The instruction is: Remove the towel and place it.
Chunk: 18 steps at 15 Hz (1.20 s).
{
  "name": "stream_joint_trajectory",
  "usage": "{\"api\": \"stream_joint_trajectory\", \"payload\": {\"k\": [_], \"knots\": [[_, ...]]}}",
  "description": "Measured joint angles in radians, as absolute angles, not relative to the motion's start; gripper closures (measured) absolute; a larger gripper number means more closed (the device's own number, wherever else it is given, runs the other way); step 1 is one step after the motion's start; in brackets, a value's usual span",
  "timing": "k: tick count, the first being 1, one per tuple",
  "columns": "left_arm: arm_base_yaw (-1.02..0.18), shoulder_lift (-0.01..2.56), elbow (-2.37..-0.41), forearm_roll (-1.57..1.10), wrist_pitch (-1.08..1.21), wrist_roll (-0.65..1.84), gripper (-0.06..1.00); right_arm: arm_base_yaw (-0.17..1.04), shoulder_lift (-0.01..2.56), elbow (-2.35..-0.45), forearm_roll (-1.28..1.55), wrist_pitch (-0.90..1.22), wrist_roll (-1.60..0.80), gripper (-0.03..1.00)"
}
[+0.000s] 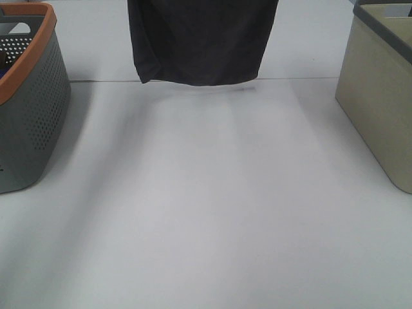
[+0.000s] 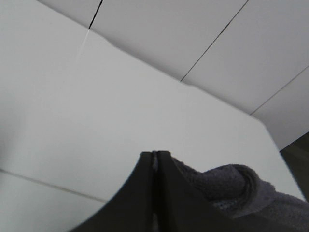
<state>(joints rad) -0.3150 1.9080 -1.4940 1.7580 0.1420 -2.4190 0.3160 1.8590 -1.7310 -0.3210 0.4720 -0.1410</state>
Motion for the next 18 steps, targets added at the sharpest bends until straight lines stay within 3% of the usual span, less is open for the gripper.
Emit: {"api": "stream_joint_trajectory", "payload": {"k": [6, 12, 18], "knots": [[-0.433, 1.919, -1.18, 1.757, 0.225, -2.429, 0.94, 0.312, 1.717, -1.182, -0.314, 0.32, -0.064, 0.94], [-0.507, 1.906, -1.024, 1.758, 0.243, -2.356, 0.94, 0.303, 1.671, -0.852, -0.287, 0.173, -0.013, 0.94], [-0.51, 1.839, -0.866, 1.729, 0.164, -2.185, 0.94, 0.303, 1.67, -0.654, -0.287, -0.012, -0.183, 0.94]]}}
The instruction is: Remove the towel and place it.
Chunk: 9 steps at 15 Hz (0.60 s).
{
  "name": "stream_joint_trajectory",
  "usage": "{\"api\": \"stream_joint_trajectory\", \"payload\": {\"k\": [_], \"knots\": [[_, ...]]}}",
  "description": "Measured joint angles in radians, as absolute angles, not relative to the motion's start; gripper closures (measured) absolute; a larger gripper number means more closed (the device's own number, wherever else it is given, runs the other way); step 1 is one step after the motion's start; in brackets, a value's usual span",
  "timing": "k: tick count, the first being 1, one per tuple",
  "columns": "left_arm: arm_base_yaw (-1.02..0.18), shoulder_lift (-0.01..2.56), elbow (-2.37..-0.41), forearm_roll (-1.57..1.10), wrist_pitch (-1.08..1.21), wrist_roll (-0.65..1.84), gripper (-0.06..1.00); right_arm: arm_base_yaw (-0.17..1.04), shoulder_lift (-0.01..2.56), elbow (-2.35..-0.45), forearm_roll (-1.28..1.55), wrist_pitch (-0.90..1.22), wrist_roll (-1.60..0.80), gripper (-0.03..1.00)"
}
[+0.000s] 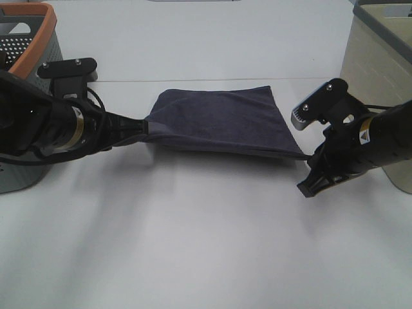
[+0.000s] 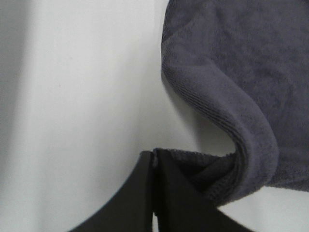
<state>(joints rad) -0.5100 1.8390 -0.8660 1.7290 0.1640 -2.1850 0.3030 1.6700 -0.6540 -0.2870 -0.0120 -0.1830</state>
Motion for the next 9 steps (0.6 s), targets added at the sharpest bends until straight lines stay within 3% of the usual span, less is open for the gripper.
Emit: {"api": "stream_joint_trajectory", "payload": {"k": [3, 7, 9], "knots": [[-0.51, 1.839, -0.814, 1.715, 0.116, -2.149, 0.94, 0.327, 1.686, -0.599, -0.288, -0.037, -0.218, 0.94], [-0.499, 1.836, -0.795, 1.708, 0.16, -2.106, 0.94, 0.472, 1.783, -0.587, -0.352, -0.031, -0.292, 0.94], [-0.499, 1.835, -0.795, 1.708, 0.16, -2.07, 0.88, 0.475, 1.783, -0.587, -0.353, -0.026, -0.294, 0.94]]}}
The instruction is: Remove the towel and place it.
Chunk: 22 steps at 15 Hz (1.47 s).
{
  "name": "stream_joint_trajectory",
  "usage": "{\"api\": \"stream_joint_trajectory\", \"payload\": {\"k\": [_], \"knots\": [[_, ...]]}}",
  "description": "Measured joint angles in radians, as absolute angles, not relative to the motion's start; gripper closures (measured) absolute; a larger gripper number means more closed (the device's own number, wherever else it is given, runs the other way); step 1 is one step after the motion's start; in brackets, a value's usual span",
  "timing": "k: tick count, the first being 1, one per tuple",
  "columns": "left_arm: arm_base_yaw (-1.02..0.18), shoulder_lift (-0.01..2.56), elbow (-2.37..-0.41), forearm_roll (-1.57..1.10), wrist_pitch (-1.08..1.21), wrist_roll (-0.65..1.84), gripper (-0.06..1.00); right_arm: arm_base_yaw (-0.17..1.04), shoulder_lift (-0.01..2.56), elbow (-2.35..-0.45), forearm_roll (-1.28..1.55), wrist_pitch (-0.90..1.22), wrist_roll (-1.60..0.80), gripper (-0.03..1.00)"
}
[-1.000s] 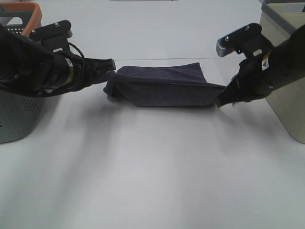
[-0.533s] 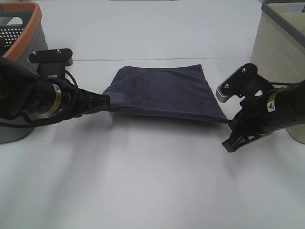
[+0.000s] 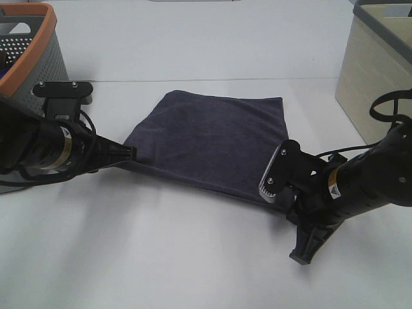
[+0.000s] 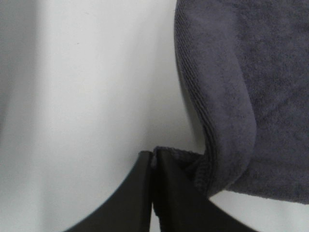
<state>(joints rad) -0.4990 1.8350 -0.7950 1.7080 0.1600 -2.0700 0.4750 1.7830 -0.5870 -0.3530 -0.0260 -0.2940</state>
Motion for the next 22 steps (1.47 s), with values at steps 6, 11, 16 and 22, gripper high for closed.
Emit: {"api": "stream_joint_trajectory", "payload": {"k": [6, 11, 16, 22], "knots": [[-0.499, 1.828, -0.794, 1.707, 0.158, -2.057, 0.22, 0.475, 1.702, -0.586, -0.355, 0.03, -0.294, 0.43], [-0.499, 1.726, -0.828, 1.705, 0.109, -2.004, 0.2, 0.475, 1.505, -0.602, -0.359, 0.081, -0.294, 0.26], [-0.499, 1.63, -0.984, 1.699, 0.081, -1.931, 0.2, 0.475, 1.341, -0.737, -0.359, 0.082, -0.272, 0.25], [-0.499, 1.608, -1.263, 1.547, 0.362, -1.475, 0.21, 0.475, 1.33, -1.032, -0.428, 0.248, -0.043, 0.25]]}}
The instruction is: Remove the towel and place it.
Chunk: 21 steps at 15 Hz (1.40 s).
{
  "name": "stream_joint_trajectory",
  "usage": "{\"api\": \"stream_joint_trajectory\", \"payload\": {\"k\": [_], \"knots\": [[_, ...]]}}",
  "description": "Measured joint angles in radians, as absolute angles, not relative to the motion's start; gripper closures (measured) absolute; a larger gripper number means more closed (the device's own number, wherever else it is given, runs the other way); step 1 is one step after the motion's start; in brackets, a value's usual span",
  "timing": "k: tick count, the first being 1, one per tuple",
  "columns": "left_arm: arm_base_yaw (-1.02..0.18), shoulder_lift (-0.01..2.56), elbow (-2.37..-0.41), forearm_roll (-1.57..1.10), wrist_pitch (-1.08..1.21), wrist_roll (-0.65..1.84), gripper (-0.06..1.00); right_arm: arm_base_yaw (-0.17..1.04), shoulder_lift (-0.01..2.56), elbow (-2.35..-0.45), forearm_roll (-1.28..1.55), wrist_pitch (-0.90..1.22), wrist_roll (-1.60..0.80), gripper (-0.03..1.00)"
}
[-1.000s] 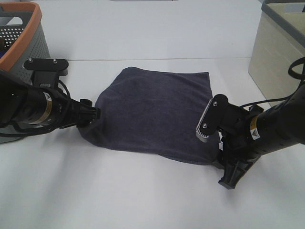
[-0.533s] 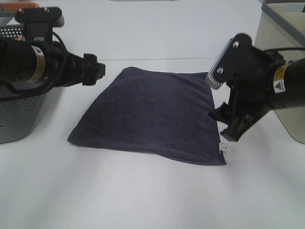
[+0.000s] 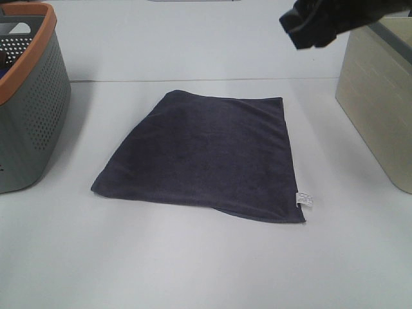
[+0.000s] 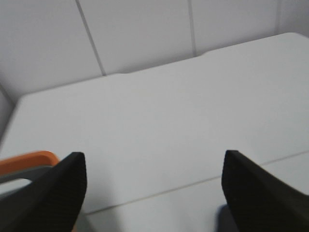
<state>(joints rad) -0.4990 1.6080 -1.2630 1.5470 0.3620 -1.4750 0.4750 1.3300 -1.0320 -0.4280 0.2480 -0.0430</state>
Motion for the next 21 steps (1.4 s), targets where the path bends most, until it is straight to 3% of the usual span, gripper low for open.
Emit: {"api": "stream_joint_trajectory", "payload": {"k": [2, 4, 5, 6, 9, 13, 18, 20, 21], "knots": [[-0.476, 1.608, -1.401, 1.208, 0.672, -0.961, 0.21, 0.475, 1.341, -1.174, -0.702, 0.432, 0.221, 0.26], [-0.42, 1.608, -1.461, 0.972, 0.721, -0.741, 0.21, 0.475, 1.374, -1.252, -0.85, 0.58, 0.462, 0.26], [-0.343, 1.608, -1.515, 0.693, 0.737, -0.542, 0.21, 0.475, 1.407, -1.322, -0.908, 0.72, 0.639, 0.26], [-0.297, 1.608, -1.54, 0.507, 0.745, -0.419, 0.21, 0.475, 1.424, -1.373, -0.898, 0.774, 0.661, 0.26], [-0.202, 1.601, -1.568, 0.175, 0.782, -0.179, 0.21, 0.41, 1.462, -1.542, -0.611, 0.897, 0.469, 0.26], [-0.189, 1.546, -1.571, 0.132, 0.858, -0.154, 0.21, 0.139, 1.522, -1.688, -0.091, 1.169, 0.058, 0.26], [-0.189, 1.458, -1.518, 0.117, 0.992, -0.125, 0.21, 0.082, 1.484, -1.691, -0.015, 1.213, -0.076, 0.26], [-0.189, 1.376, -1.425, 0.084, 0.975, -0.127, 0.2, 0.082, 1.4, -1.643, 0.029, 1.213, -0.136, 0.26], [-0.189, 1.283, -1.325, 0.069, 0.925, -0.137, 0.14, 0.082, 1.318, -1.56, 0.078, 1.214, -0.173, 0.25]]}}
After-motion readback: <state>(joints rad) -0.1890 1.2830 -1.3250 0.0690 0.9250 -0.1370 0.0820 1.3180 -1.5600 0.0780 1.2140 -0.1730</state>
